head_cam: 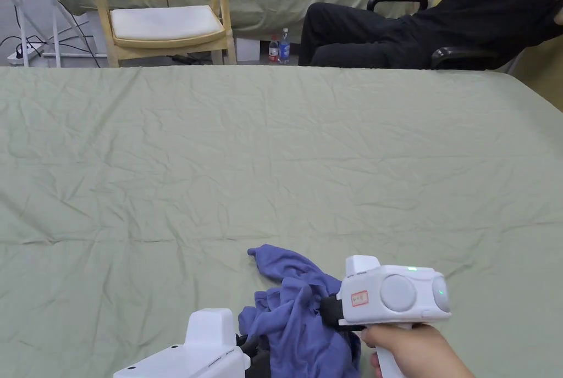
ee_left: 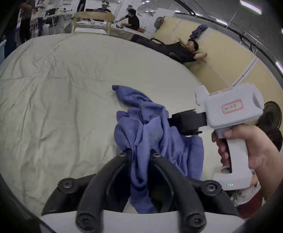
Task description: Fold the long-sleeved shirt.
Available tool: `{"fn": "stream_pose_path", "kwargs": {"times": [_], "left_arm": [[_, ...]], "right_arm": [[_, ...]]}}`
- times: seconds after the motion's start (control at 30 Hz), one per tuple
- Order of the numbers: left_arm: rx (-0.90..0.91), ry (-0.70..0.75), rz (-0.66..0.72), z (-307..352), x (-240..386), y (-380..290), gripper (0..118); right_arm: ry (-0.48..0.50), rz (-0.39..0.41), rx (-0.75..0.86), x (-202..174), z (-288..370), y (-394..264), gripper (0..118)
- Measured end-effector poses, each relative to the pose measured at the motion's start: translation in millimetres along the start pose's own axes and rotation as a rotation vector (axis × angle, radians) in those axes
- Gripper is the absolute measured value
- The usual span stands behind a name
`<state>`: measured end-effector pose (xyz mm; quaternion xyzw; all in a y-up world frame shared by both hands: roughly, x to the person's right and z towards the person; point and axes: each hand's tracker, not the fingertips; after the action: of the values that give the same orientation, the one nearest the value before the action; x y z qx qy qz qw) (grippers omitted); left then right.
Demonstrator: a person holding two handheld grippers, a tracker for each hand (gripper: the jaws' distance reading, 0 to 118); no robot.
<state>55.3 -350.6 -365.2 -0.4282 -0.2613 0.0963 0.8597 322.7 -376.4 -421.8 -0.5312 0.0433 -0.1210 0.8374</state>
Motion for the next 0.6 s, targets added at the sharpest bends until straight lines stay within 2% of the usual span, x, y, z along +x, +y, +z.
{"fn": "stream_pose_path", "kwargs": {"times": [0.1,0.3,0.37,0.47,0.53,0.6], "left_arm": [[0.065,0.002,-0.029,33,5,2,15],[0.292,0.019,-0.012,130,15,15,15],[0.405,0.023,0.002,164,17,31,15],[0.544,-0.002,0.012,210,21,68,15],[0.616,-0.002,-0.051,234,28,94,15],[0.695,0.002,-0.089,250,36,127,15]], "right_arm": [[0.010,0.140,0.186,-23,70,-22,14],[0.052,0.261,0.581,-72,225,-65,14],[0.062,0.281,0.694,-83,263,-66,14],[0.074,0.268,0.824,-99,307,-49,14],[0.071,0.286,0.901,-113,327,-29,14],[0.019,0.310,0.942,-132,344,-2,14]]}}
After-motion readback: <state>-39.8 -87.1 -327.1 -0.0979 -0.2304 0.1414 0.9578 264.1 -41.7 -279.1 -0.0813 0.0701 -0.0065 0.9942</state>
